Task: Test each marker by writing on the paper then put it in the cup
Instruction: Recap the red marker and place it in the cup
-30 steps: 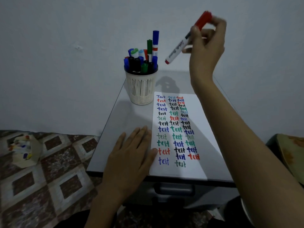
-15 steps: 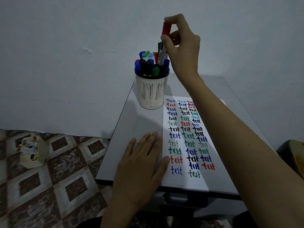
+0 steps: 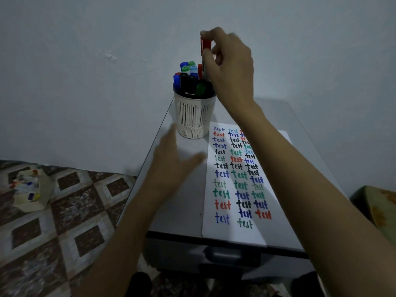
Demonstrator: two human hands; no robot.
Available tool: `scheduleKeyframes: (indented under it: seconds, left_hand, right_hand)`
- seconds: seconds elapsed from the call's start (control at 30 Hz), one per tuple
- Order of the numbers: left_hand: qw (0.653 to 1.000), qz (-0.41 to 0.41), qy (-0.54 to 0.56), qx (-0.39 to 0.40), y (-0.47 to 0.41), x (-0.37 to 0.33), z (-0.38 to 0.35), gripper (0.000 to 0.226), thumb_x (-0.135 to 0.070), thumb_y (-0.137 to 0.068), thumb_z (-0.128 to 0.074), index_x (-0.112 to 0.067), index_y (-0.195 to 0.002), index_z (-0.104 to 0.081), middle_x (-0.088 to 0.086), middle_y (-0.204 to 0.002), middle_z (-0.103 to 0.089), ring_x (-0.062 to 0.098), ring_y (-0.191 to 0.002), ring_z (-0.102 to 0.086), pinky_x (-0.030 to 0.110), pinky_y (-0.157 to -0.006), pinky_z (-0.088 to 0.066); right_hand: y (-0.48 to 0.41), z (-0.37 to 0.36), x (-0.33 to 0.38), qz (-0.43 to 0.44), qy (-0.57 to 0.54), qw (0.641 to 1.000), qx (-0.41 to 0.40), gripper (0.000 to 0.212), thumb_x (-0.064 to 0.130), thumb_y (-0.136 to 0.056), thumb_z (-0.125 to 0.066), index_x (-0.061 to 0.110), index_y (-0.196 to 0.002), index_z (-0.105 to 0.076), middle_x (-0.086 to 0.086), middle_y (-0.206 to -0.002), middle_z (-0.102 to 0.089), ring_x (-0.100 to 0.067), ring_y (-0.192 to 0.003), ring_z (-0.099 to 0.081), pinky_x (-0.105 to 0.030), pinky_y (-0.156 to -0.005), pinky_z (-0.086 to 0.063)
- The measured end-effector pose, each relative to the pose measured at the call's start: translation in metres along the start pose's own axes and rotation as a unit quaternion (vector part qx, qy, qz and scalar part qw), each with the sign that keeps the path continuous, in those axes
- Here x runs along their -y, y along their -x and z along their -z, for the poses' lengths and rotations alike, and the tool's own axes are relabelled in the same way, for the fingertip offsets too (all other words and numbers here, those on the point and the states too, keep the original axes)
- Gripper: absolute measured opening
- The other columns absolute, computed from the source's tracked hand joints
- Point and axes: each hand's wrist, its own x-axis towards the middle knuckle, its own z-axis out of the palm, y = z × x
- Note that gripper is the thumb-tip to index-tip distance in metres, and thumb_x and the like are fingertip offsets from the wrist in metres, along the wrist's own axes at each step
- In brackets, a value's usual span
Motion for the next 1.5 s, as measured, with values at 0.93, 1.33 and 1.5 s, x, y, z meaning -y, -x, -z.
scheduleKeyframes:
  seconds: [0.93, 1.33, 1.5]
  left_hand:
    - [0.995, -0.047, 0.074, -0.045, -0.138, -0.004, -0.029, 0.113, -0.025, -0.072, -0.080, -0.016, -0.147, 0.004, 0.007, -0.149, -0.026, 0.021, -0.133, -0.031, 0.039, -0.108, -0.031]
    - [0.911, -0.117, -0.327, 0.223, 0.052, 0.012, 0.003, 0.113, -0.095, -0.054, -0.015, -0.033, -0.146, 0.008, -0.026, -0.141, 0.018, -0.022, -0.120, 0.028, 0.024, -0.108, 0.022]
    - [0.921, -0.143, -0.322, 0.164, 0.058, 0.013, -0.010, 0.102, -0.090, -0.062, -0.004, -0.033, -0.147, -0.015, -0.020, -0.151, -0.004, -0.007, -0.136, 0.003, 0.027, -0.114, 0.010]
  right_hand:
    - [0.136, 0.076, -0.097, -0.226, 0.234, 0.855, 0.404, 0.100, 0.093, -0.060, -0.017, 0.047, -0.148, -0.007, -0.001, -0.162, -0.001, -0.026, -0.149, -0.002, -0.067, -0.110, 0.004]
    - [0.192, 0.224, -0.071, -0.292, 0.081, 0.823, 0.481, 0.126, 0.095, -0.034, -0.052, 0.053, -0.144, -0.006, 0.015, -0.159, 0.006, 0.001, -0.143, 0.005, -0.043, -0.119, 0.010]
    - [0.208, 0.216, -0.069, -0.247, 0.087, 0.900, 0.349, 0.108, 0.088, -0.045, -0.049, 0.035, -0.139, -0.045, 0.008, -0.155, -0.027, -0.003, -0.141, -0.022, -0.041, -0.117, 0.013]
